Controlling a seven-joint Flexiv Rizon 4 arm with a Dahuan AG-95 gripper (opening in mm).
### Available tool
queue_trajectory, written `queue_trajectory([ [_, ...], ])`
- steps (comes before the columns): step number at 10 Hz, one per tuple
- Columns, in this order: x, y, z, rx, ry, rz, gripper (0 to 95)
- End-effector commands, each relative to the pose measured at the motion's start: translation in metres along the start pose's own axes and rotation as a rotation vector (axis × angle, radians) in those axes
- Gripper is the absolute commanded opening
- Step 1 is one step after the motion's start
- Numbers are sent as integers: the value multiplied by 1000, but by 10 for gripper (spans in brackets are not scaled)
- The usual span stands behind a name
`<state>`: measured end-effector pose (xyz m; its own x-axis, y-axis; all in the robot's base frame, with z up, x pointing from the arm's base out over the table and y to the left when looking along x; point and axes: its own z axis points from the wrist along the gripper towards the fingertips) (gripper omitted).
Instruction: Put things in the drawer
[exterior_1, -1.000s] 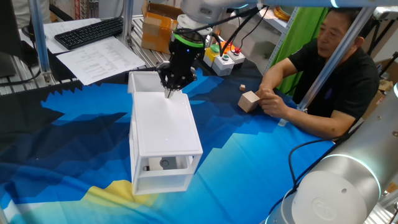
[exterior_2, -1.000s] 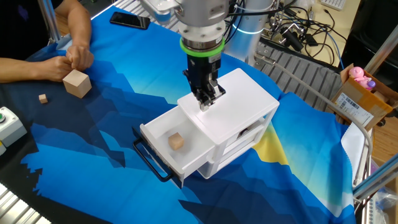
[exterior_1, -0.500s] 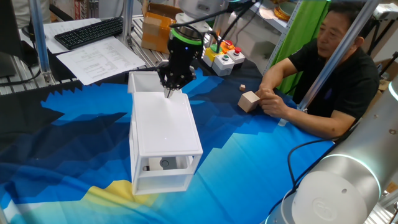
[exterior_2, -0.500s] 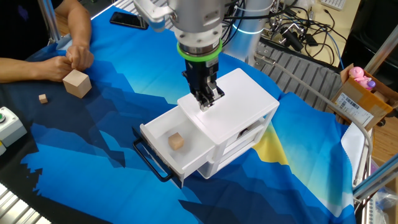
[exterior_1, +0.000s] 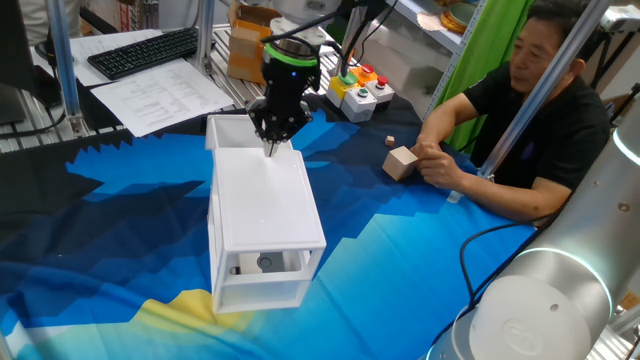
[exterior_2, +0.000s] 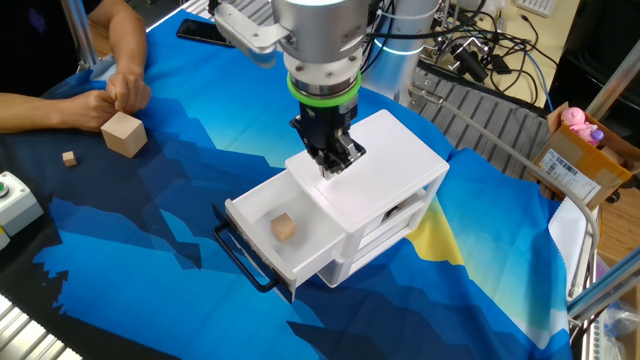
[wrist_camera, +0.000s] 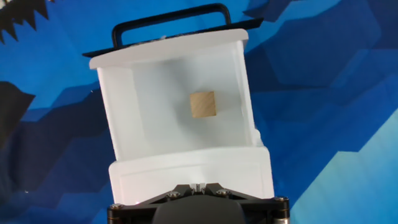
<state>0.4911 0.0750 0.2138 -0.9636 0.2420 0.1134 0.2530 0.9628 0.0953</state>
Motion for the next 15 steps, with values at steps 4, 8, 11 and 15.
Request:
queue_trajectory([
  [4, 0, 0, -1, 17, -9, -40, 190],
  [8, -49, 13, -10, 40, -24, -11, 380],
  [11, -103, 17, -23, 40, -16, -7, 380],
  [15, -151, 3, -28, 38, 1, -21, 380],
])
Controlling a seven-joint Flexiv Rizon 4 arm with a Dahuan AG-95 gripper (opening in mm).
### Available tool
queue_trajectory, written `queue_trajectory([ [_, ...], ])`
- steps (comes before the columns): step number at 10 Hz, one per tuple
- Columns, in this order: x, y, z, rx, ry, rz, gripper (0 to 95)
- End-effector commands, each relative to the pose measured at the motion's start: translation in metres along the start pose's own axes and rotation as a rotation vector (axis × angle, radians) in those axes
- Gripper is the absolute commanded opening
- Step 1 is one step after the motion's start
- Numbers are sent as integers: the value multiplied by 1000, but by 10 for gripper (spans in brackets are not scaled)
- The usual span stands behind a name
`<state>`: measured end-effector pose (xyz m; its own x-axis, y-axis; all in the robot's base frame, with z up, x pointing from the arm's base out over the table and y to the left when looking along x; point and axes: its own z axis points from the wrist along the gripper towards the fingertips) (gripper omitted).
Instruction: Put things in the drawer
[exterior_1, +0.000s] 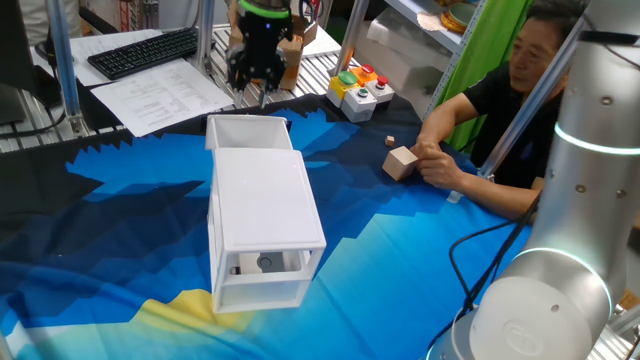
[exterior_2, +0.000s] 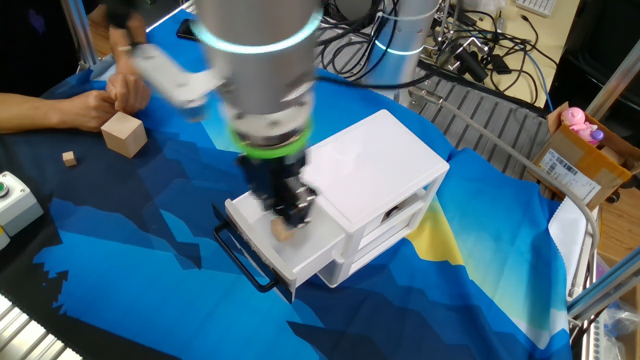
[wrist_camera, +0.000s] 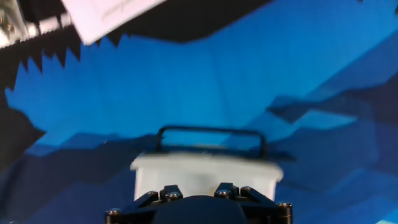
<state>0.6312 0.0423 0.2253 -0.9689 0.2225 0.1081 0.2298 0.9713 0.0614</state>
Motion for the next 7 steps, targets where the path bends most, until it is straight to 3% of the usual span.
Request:
queue_trajectory([
  [1, -17, -6, -1, -1, 6, 4, 380],
  [3, -26, -8, 3, -3, 4, 16, 380],
  [6, -39, -15, 19, -13, -1, 1, 380],
  [7, -41, -17, 23, -17, -2, 0, 190],
])
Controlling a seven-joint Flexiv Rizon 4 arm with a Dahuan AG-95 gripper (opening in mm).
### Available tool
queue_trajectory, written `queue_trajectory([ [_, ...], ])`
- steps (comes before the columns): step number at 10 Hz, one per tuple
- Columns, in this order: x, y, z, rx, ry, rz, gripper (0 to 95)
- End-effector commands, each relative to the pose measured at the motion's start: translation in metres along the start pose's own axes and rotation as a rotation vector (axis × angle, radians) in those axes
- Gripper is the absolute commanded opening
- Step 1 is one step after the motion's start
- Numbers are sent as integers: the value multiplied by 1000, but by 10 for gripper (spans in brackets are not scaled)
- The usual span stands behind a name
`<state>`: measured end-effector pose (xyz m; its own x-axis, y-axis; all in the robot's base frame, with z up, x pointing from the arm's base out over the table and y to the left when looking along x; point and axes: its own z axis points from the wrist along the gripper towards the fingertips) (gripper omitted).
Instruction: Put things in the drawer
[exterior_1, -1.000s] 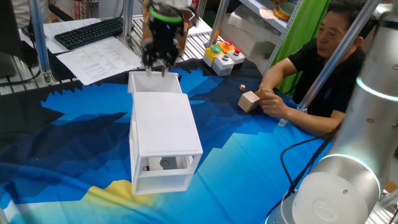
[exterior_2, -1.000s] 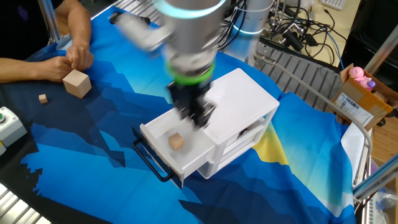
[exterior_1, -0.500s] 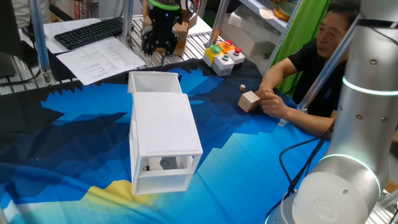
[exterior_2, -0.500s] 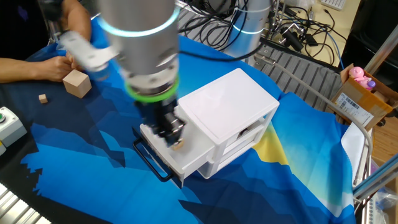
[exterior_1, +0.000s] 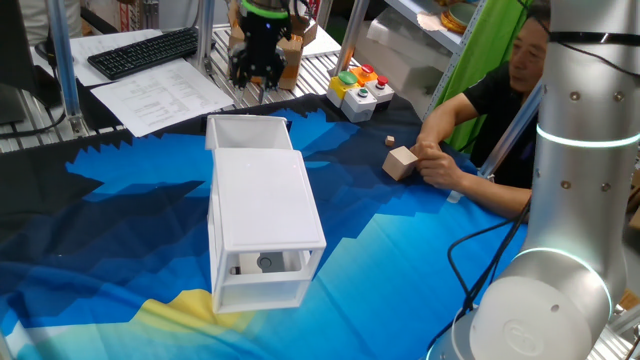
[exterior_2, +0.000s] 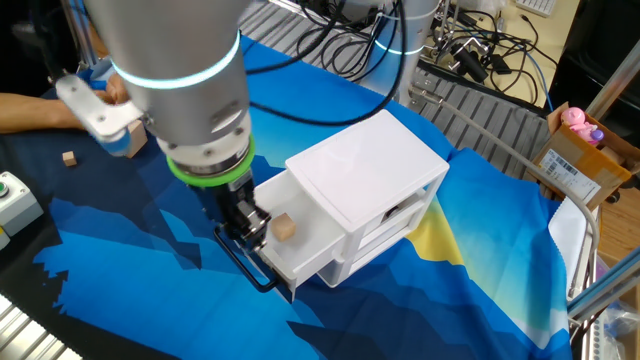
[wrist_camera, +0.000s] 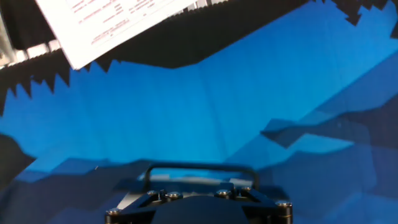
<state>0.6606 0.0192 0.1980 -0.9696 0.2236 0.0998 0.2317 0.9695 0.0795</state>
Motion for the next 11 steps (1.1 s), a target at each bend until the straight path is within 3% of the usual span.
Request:
queue_trajectory([
  [1, -6, 1, 5, -5, 3, 2, 190],
  [2, -8, 1, 8, -8, 2, 1, 0],
  [5, -13, 2, 21, -28, 12, 9, 0],
  [7, 5, 5, 32, -35, 14, 34, 0],
  [11, 44, 17, 39, -41, 18, 99, 0],
])
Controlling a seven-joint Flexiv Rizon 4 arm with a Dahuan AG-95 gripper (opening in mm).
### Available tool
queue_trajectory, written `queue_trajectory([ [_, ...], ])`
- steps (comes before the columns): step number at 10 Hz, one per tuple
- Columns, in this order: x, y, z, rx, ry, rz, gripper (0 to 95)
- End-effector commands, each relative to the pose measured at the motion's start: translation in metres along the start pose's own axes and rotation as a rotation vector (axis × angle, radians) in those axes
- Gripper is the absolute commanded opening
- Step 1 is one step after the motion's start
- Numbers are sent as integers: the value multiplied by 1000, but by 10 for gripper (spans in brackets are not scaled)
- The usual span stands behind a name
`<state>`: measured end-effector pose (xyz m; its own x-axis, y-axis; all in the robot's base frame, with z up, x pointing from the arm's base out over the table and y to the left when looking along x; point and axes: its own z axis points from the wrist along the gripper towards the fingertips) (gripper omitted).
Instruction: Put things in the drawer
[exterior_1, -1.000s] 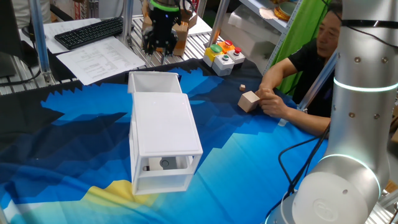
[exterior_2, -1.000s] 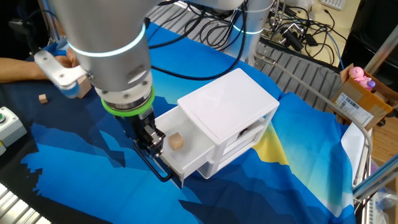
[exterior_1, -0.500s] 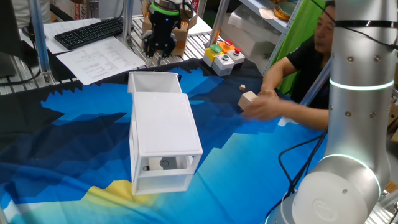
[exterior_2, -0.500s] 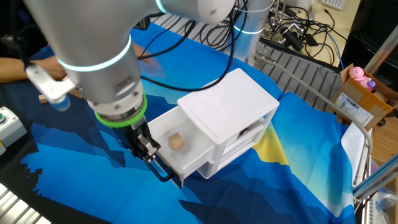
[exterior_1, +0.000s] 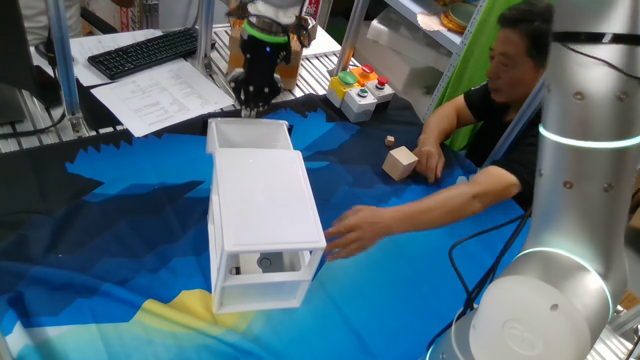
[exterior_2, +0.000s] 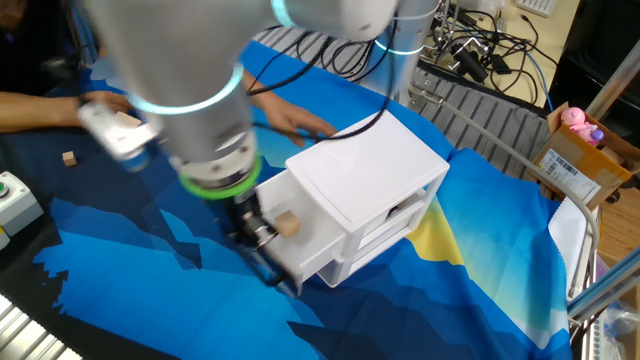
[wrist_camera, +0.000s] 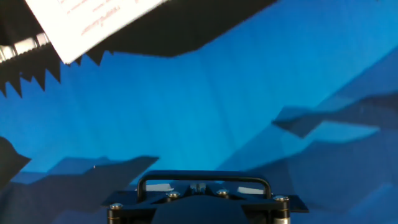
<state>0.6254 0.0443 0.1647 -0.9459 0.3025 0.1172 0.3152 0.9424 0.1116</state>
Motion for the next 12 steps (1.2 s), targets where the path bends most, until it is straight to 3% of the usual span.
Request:
queue_trajectory([
  [1, 25, 5, 3, -3, 13, 31, 0],
  [3, 47, 5, 7, -6, 24, 39, 0],
  [5, 75, 2, 11, -2, 54, 48, 0],
  [7, 97, -6, 15, -23, 59, 62, 0],
  [10, 88, 0, 12, -19, 49, 59, 0],
  [11, 79, 6, 5, -20, 36, 57, 0],
  [12, 67, 14, -10, -20, 40, 56, 0],
])
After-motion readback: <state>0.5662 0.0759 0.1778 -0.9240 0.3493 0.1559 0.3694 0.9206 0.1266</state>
